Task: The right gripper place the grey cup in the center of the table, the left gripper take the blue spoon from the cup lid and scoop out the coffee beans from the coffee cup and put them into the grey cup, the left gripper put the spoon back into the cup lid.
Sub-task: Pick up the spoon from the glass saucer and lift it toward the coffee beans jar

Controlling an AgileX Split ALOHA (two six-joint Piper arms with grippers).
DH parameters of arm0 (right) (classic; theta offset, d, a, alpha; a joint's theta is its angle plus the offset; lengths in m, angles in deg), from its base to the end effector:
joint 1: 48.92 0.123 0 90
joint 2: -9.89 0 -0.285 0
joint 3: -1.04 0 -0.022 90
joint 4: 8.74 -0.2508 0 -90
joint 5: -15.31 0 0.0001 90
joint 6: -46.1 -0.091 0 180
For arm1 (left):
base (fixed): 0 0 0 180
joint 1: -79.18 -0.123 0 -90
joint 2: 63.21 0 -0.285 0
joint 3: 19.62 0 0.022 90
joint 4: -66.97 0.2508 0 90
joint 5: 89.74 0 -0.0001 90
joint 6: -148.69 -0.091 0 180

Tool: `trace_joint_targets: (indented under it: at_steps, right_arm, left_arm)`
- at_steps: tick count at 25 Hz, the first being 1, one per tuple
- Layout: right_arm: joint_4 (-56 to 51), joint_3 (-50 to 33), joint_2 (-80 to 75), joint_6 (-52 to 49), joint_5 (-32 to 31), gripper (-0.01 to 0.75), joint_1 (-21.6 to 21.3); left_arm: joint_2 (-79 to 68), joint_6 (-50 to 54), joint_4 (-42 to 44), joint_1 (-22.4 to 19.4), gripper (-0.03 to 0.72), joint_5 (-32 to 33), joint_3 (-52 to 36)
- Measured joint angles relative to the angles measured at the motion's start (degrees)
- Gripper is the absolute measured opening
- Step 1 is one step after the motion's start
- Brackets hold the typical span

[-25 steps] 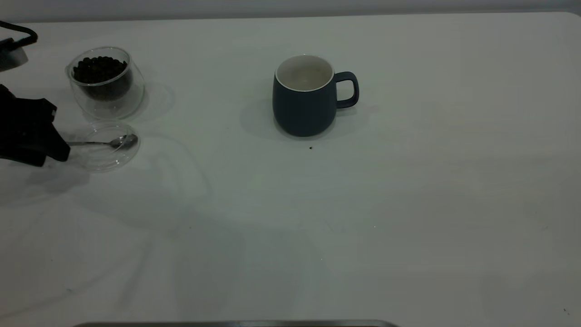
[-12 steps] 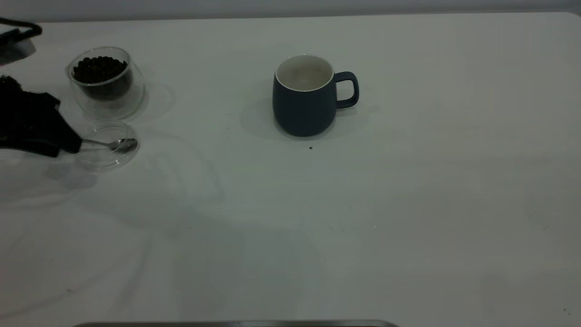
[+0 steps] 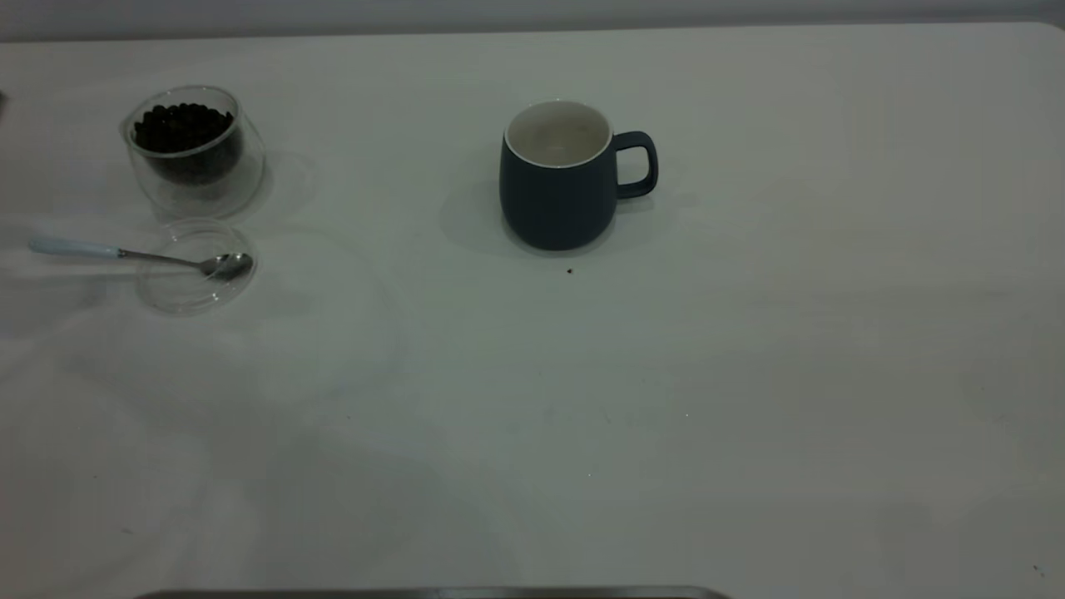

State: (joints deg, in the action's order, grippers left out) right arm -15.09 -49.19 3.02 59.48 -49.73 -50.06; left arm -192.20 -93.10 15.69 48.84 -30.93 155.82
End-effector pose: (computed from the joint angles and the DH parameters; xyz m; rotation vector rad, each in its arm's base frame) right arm -0.0074 0.0093 0.2637 -0.2360 2.1131 -0.0152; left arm 0.3559 0.1379 0.1199 -0.0280 2.6386 -0.8716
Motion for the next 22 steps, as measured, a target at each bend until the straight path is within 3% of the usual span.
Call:
trace_joint_targets:
  at_steps: [5, 12, 22]
  right_arm:
    - [0.00, 0.00, 0.00, 0.00, 0.00, 0.459, 0.00]
    - [0.00, 0.00, 0.00, 0.00, 0.00, 0.459, 0.00]
    - [0.00, 0.00, 0.00, 0.00, 0.00, 0.459, 0.00]
  left_arm:
    - [-3.71, 0.68, 0.97, -5.28, 0.445, 3.05, 1.74]
    - [-13.25, -3.27, -0.20, -5.74, 0.445, 3.28, 5.73]
    - [-25.67, 6.90, 1.30, -5.64, 0.445, 7.43, 22.70]
